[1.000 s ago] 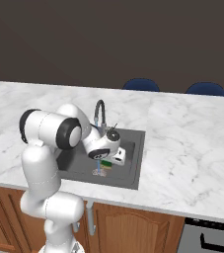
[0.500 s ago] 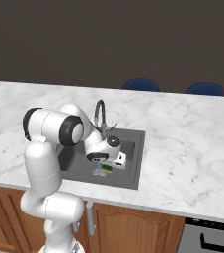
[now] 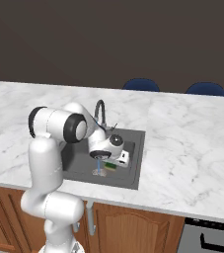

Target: Soak the sponge with water for a few seconds and then drop it inside the sink.

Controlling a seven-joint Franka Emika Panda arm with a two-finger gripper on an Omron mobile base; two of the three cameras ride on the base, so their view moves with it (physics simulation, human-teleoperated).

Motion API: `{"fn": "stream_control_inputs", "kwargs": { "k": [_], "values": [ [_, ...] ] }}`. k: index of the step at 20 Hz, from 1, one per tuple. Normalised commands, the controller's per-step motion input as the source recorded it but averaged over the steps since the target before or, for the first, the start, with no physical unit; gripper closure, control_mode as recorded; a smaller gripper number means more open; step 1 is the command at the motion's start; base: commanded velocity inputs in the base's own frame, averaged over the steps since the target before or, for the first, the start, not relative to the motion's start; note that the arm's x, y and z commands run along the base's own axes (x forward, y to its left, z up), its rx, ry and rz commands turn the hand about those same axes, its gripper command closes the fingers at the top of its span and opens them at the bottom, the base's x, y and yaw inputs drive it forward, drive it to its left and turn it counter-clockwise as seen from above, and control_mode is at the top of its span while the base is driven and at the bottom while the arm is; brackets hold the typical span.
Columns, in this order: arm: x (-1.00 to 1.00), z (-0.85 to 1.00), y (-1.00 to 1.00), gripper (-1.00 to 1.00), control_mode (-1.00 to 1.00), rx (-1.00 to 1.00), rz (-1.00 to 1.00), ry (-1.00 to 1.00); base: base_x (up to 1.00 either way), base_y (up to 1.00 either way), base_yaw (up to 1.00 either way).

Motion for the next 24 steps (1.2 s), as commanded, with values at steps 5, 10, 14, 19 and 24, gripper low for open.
{"fn": "stream_control_inputs", "kwargs": {
  "k": [5,10,14,19,24],
  "values": [
    [0.2,-0.01,-0.04,1.0,-1.0,0.0,0.0,0.0,0.0,0.0,0.0],
    [0.28,0.0,-0.01,1.0,-1.0,-0.03,0.0,0.0,0.0,0.0,0.0],
    [0.07,-0.03,0.0,1.0,-1.0,0.0,0.0,0.0,0.0,0.0,0.0],
    [0.0,-0.2,0.0,1.0,-1.0,0.0,0.0,0.0,0.0,0.0,0.0],
    [0.0,-0.18,-0.03,1.0,-1.0,0.0,0.0,-0.01,0.0,0.0,0.0]
  ]
}}
